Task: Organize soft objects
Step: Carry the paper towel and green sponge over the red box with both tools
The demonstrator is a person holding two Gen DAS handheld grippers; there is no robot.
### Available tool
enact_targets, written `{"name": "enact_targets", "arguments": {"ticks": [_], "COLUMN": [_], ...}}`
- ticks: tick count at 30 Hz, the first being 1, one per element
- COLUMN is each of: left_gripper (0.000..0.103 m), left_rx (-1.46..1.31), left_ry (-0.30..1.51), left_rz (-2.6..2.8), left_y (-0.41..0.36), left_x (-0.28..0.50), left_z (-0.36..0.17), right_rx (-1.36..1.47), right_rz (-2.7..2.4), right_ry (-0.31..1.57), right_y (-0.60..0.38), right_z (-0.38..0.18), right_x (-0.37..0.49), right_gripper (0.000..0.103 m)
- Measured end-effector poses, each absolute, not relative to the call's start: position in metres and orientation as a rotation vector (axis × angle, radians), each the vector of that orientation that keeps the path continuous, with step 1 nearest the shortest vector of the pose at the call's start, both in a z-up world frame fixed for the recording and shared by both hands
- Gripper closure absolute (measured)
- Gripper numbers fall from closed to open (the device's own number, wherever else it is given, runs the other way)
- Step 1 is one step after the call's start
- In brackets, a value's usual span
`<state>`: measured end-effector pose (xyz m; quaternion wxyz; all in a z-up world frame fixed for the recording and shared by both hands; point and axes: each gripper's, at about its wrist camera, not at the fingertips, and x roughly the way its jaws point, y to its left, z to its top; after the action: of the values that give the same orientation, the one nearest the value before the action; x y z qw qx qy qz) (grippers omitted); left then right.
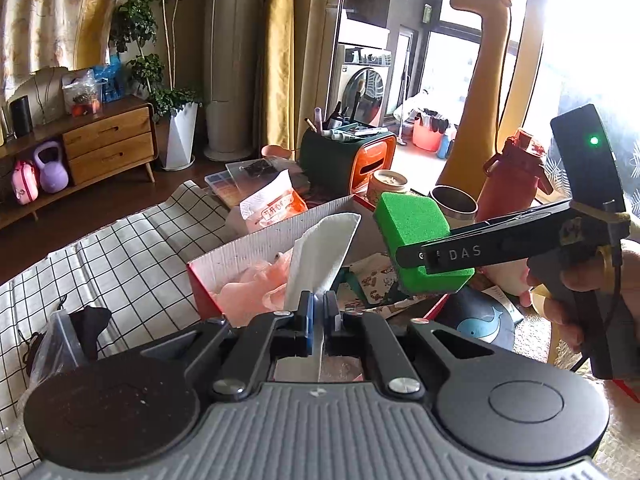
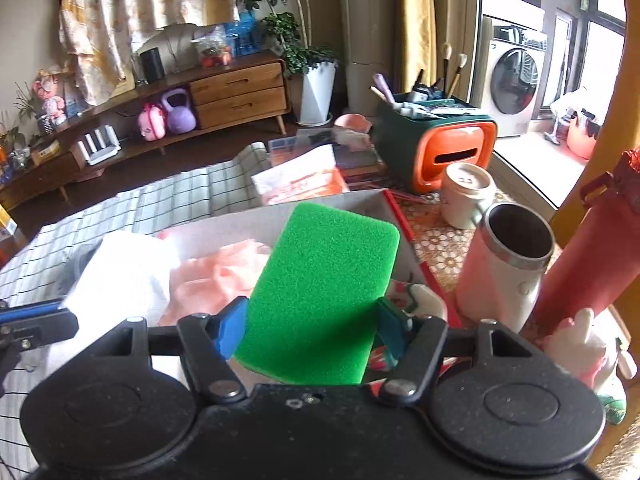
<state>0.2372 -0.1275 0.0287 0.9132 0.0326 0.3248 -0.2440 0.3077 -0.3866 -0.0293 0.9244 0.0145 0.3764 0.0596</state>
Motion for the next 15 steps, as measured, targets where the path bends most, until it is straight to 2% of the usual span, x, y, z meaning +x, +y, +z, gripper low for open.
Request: {"name": "enact_targets", "arguments": {"ticks": [15], "left_gripper": [0.098], "left_rx": [0.124], "left_ry": [0.763], "left_rz": [-0.485], "left_y": [-0.172], "left_x": [0.281], "left_z": [-0.019], "right_rx": [-0.006], "right_rz": [0.129], "right_ry": [0.871], "right_y": [-0.395], "right_z": [-0.086], "right_x": [0.360], "right_gripper": [0.036]}}
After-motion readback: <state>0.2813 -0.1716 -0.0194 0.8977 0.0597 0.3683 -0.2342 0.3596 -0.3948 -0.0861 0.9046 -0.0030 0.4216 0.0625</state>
